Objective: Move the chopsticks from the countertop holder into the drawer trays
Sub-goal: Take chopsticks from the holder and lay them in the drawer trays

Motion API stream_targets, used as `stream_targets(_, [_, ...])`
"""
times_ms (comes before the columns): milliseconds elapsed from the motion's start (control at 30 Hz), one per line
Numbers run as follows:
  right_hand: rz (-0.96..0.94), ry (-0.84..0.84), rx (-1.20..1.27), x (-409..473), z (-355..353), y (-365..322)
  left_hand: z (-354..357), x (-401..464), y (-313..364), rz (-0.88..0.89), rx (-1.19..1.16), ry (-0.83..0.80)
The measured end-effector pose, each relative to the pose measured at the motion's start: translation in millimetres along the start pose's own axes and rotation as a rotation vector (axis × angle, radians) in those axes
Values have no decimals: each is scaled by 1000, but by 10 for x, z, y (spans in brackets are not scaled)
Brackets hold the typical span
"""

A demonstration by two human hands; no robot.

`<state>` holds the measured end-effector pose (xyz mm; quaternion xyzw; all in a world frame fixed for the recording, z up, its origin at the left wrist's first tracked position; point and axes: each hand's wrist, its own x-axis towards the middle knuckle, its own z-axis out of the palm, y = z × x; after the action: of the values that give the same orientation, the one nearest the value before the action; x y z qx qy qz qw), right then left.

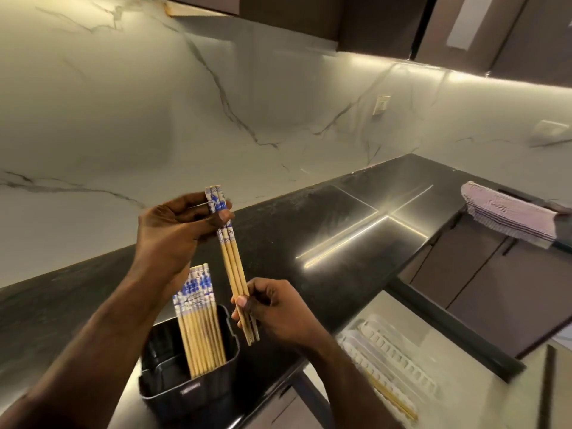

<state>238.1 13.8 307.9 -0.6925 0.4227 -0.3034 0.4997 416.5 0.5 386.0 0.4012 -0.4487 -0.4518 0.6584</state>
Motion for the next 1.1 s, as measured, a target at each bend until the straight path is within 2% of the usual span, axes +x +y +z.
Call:
stream_targets(300, [62, 76, -83, -1166, -757, 412, 973, -733, -402, -95, -21, -33])
stream_targets(633, [229, 191, -148, -2396, -1706, 1041, 2201, -1448, -1029, -261, -89, -47])
stream_targets(1100, [533, 211, -209, -2546, -2254, 1982, 2762, -1369, -2350, -505, 174, -93])
